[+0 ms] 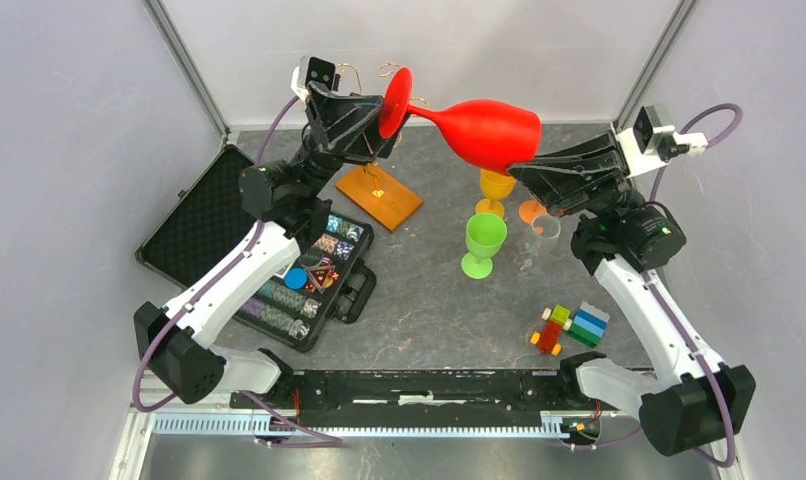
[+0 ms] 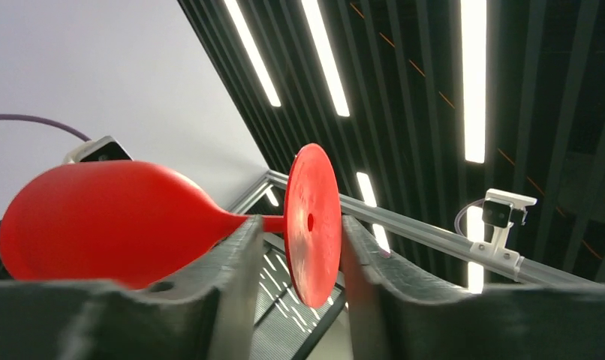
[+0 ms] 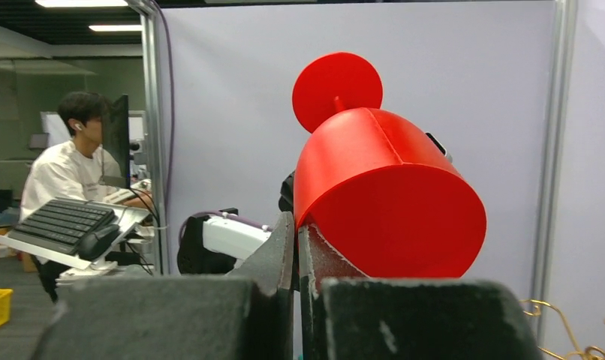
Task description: Take the wine glass off the wine glass rack
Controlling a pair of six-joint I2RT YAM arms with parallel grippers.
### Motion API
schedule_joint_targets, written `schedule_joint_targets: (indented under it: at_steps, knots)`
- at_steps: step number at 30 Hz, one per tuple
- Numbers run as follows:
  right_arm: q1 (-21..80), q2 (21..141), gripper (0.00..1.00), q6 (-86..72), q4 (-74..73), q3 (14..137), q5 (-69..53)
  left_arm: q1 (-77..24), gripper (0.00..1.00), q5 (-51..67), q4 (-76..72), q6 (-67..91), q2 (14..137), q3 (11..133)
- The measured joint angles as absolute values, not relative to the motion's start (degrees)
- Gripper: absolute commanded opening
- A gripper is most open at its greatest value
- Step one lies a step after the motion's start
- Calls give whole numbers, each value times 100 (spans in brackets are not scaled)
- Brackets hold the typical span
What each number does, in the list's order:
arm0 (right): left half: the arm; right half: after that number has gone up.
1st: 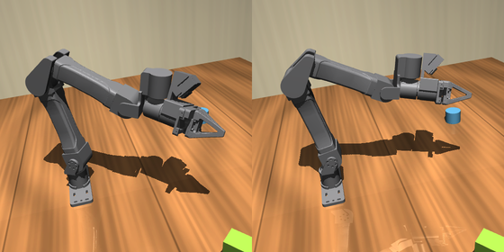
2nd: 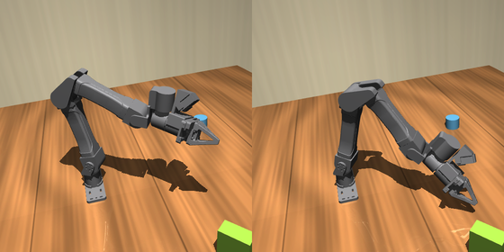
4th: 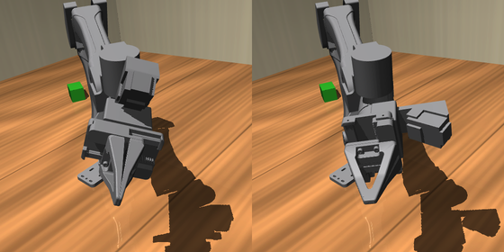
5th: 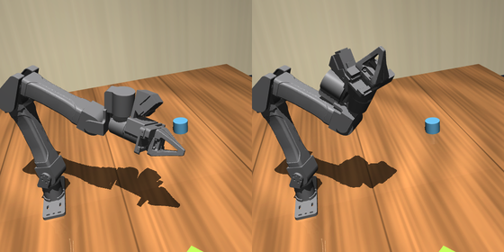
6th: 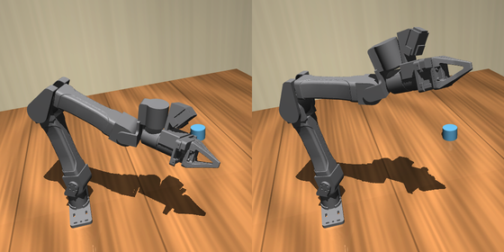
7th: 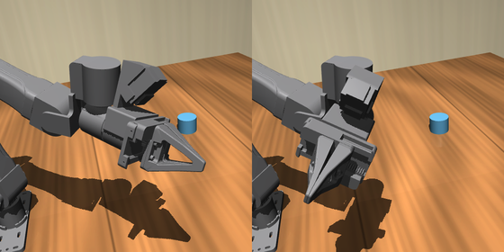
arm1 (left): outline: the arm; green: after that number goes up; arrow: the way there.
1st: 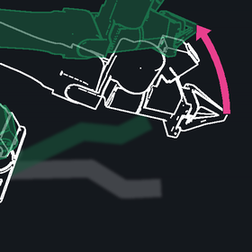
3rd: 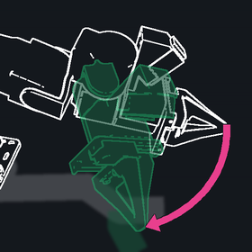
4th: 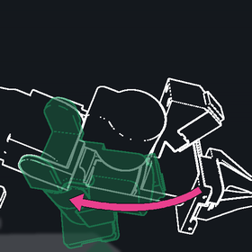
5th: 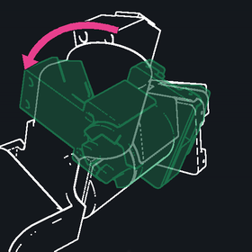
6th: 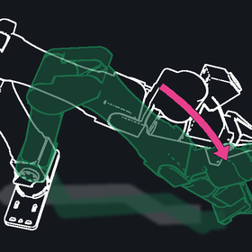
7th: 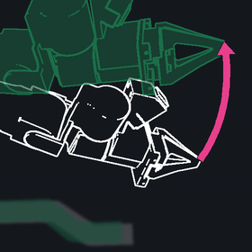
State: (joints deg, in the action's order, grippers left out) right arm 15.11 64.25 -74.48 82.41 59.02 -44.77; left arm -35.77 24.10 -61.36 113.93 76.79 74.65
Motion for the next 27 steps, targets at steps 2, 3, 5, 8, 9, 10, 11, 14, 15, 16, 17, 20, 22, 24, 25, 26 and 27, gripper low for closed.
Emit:
schedule_joint_targets:
  at_steps: [2, 3, 5, 8, 9, 10, 11, 14, 15, 16, 17, 20, 22, 24, 25, 26, 27]
  knots:
    - [1511, 6250, 0, -7054, 7891, 5902, -4458, -3577, 77, 2445, -6143, 11284, 7682, 7472]
    - [1514, 6149, 0, -6851, 7703, 5902, -4434, -3577, 83, 2456, -6149, 11225, 7682, 7472]
    - [1514, 5874, 0, -6320, 7131, 5902, -4327, -3575, 88, 2456, -6178, 11039, 7682, 7470]
    - [1516, 5347, 0, -5231, 5887, 5907, -3909, -3509, 96, 2440, -6176, 10473, 7575, 7293]
    - [1518, 5172, 0, -4849, 5376, 5942, -3712, -3472, 98, 2438, -6093, 10193, 7474, 7157]
    - [1518, 4998, 0, -4401, 4742, 6036, -3465, -3428, 100, 2432, -5942, 9880, 7354, 7022]
    - [1518, 4862, 0, -3979, 4134, 6169, -3208, -3376, 100, 2418, -5734, 9522, 7218, 6890]
    - [1516, 4578, 0, -2862, 2460, 6632, -2392, -3291, 100, 2366, -4805, 8383, 6788, 6689]
    - [1518, 4497, 0, -2504, 1850, 6812, -2049, -3284, 100, 2316, -4346, 7918, 6630, 6689]
    - [1522, 4429, 0, -2171, 1238, 6993, -1686, -3286, 100, 2263, -3957, 7516, 6486, 6689]
    - [1527, 4366, 0, -1844, 576, 7199, -1219, -3286, 100, 2204, -3527, 7107, 6329, 6689]
    - [1527, 4331, 0, -1210, -928, 7642, 110, -3286, 100, 1946, -2436, 6156, 5986, 6689]
    - [1527, 4390, 0, -932, -1885, 7837, 1022, -3286, 100, 1789, -1710, 5647, 5874, 6692]
    - [1525, 4506, 0, -751, -2757, 7915, 1813, -3286, 100, 1658, -1041, 5249, 5874, 6689]
    - [1525, 4582, 0, -701, -3129, 7929, 2110, -3286, 100, 1636, -766, 5100, 5889, 6689]
    - [1522, 4685, 0, -663, -3522, 7931, 2386, -3286, 100, 1627, -432, 4923, 5911, 6674]
    - [1522, 4786, 0, -650, -3852, 7931, 2606, -3286, 100, 1625, -137, 4755, 5916, 6624]
